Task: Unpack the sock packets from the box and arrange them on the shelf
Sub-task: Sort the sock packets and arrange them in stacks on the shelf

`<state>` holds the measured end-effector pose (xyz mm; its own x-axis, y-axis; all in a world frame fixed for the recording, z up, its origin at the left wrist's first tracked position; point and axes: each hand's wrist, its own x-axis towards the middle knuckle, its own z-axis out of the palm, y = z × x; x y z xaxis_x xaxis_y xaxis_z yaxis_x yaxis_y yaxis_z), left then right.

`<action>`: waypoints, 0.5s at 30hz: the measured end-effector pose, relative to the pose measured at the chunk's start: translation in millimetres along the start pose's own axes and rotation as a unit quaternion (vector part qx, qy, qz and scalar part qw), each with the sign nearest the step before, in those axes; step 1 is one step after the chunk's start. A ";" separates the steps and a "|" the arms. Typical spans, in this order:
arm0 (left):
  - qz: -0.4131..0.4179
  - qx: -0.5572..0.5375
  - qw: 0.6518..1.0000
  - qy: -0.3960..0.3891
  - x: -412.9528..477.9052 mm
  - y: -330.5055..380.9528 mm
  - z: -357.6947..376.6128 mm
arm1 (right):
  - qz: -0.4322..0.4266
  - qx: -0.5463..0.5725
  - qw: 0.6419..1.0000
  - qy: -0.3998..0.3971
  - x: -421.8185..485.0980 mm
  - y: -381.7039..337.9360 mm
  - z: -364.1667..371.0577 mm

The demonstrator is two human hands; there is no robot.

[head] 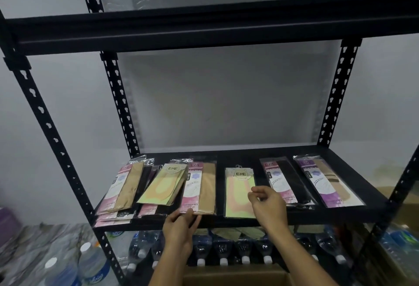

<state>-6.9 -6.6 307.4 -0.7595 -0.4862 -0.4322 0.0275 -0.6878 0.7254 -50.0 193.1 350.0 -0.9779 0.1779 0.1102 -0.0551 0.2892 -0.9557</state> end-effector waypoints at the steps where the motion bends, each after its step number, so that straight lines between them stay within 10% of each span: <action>1: -0.002 0.010 1.000 0.010 0.8 -2.1 2.6 | -0.002 0.002 1.000 0.000 -0.8 0.7 -1.0; 15: 0.154 0.336 0.924 0.094 0.7 -9.3 6.7 | -0.002 0.021 0.999 -0.028 -23.6 12.3 -5.8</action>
<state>-12.0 3.0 303.9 -0.6555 -0.7312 -0.1887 -0.2340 -0.0409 0.9714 -26.5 197.9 337.2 -0.9872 0.1242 0.0999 -0.0663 0.2504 -0.9659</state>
